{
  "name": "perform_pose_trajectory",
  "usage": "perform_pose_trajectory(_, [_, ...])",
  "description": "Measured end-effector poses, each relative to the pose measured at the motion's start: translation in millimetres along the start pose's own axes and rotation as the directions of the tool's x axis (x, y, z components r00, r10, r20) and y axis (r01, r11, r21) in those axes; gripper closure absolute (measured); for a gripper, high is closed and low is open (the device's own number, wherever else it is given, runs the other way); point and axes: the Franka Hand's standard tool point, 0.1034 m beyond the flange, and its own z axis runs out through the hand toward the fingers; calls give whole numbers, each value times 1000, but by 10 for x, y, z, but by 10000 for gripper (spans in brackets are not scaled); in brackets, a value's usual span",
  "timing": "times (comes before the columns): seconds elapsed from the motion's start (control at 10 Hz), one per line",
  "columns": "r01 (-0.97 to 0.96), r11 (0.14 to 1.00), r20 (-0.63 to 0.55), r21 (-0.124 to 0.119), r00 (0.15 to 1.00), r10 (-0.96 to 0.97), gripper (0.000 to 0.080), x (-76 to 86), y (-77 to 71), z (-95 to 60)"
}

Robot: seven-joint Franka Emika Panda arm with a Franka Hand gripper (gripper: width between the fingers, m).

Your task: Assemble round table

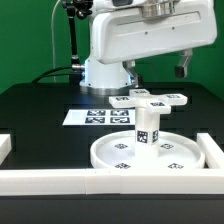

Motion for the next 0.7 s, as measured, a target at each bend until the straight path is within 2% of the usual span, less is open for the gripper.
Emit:
perform_pose_trajectory(0.1, [160,986,29,-34,987,-159,151,6,12,7])
perform_pose_trajectory(0.2, [263,964,43,-42,964,-261,151,7,29,15])
perform_pose_trajectory(0.5, [399,916,52,-35,917,-397,151,-11,57,21])
perform_pose_trajectory(0.7, [434,900,61,-27,900,-432,151,-18,27,83])
